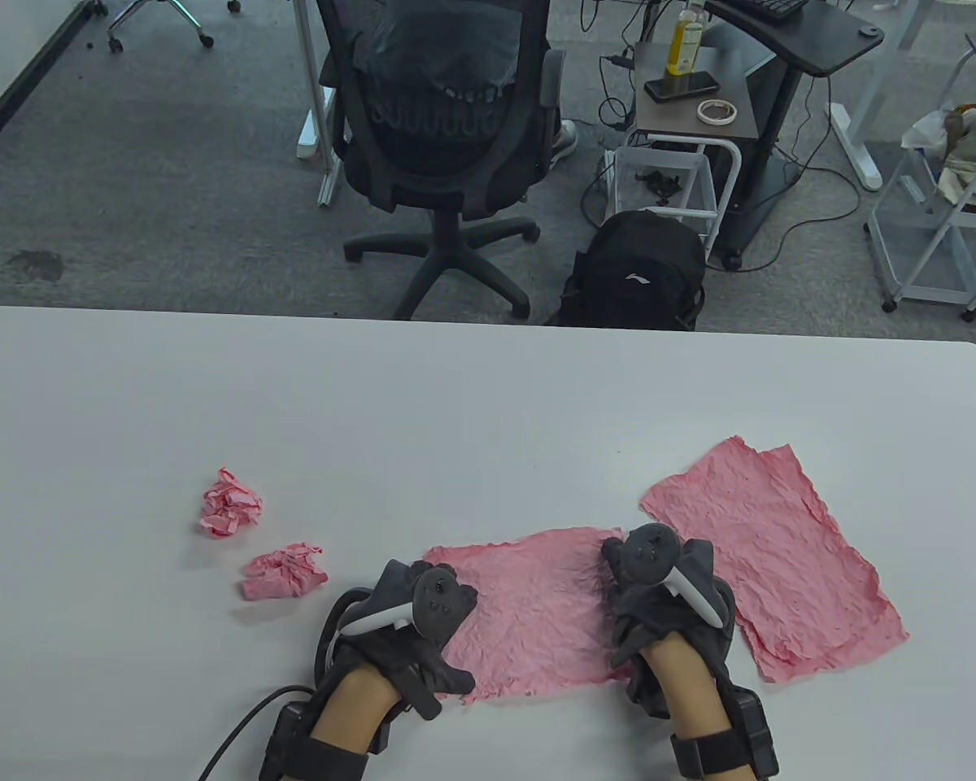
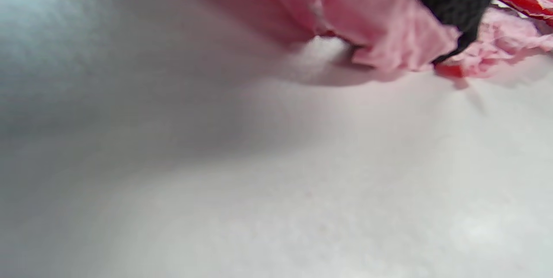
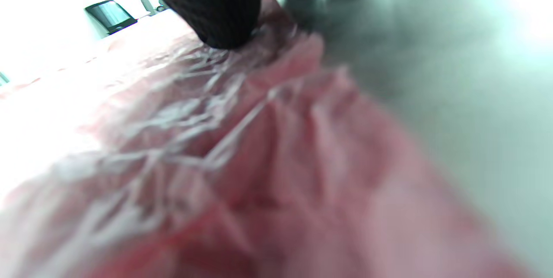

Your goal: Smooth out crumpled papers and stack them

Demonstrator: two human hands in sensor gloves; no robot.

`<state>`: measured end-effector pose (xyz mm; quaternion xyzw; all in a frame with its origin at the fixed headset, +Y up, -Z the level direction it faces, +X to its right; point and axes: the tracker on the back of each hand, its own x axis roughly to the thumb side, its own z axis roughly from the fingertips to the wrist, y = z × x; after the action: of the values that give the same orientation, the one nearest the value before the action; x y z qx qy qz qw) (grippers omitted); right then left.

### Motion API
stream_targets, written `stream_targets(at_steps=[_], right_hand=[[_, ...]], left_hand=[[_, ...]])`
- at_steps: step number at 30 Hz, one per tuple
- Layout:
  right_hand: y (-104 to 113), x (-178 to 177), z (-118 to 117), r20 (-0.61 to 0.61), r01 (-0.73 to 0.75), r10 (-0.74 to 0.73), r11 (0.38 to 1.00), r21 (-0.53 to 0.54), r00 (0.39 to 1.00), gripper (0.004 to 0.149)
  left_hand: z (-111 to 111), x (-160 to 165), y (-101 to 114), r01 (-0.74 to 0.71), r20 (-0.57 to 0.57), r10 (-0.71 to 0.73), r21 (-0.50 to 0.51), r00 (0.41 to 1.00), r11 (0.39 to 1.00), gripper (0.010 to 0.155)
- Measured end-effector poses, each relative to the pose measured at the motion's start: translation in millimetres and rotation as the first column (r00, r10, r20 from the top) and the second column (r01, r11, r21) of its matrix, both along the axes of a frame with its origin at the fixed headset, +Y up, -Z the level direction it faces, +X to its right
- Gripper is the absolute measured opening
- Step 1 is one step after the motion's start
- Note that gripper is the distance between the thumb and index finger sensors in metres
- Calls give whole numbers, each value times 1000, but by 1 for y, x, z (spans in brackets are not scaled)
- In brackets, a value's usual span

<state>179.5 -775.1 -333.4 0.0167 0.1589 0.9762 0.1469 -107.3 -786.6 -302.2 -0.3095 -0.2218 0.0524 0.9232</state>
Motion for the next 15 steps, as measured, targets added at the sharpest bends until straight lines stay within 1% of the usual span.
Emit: stream_targets(at_steps=[1,2,3,4,5,6,7,8,9,10,11,12,13,14,15], right_hand=[[5,-9,7,-72,11,-8,999,40,997,63],[9,-21,15,-148,40,-31,997,58,989,62],[11,-39,25,-246,75,-58,995,60,968,61],[10,-52,31,-311,80,-59,995,55,948,60],[9,-73,39,-404,42,-18,998,48,914,61],[8,-83,42,-446,6,20,998,56,895,63],[7,-92,44,-483,-35,72,996,85,873,66],[4,-95,42,-478,-42,86,994,102,874,68],[1,-92,40,-459,-36,70,996,83,886,69],[-4,-84,37,-426,-42,41,999,7,904,68],[-3,-70,35,-383,16,-45,997,-79,923,68],[-3,-59,34,-312,49,-74,995,-90,947,68],[-2,-42,32,-222,19,-45,993,-115,974,69],[0,-22,30,-172,-15,-12,988,-155,985,71],[1,-10,28,-141,-25,0,985,-174,990,73]], left_hand=[[0,0,0,6,-2,-6,2,1000,1000,102],[0,0,0,7,-4,-7,2,1000,1000,102],[-1,0,0,14,-9,-14,-3,1000,1000,102],[-1,0,1,17,-10,-17,-4,1000,1000,102],[-1,0,1,22,-15,-22,0,1000,1000,102],[0,0,1,25,-17,-25,1,1000,1000,102],[0,-1,1,24,-26,-24,-3,999,1000,102],[0,-2,0,17,-35,-17,-11,999,1000,102],[0,-2,0,15,-34,-16,-12,999,1000,102],[0,-2,0,15,-34,-15,-11,999,1000,102],[0,-2,1,15,-34,-16,-10,999,1000,102],[0,-2,0,15,-34,-15,-12,999,1000,102],[0,-2,1,15,-34,-15,-12,999,1000,102],[0,-2,0,13,-35,-14,-14,999,1000,102],[0,-2,1,11,-37,-12,-15,999,1000,102]])
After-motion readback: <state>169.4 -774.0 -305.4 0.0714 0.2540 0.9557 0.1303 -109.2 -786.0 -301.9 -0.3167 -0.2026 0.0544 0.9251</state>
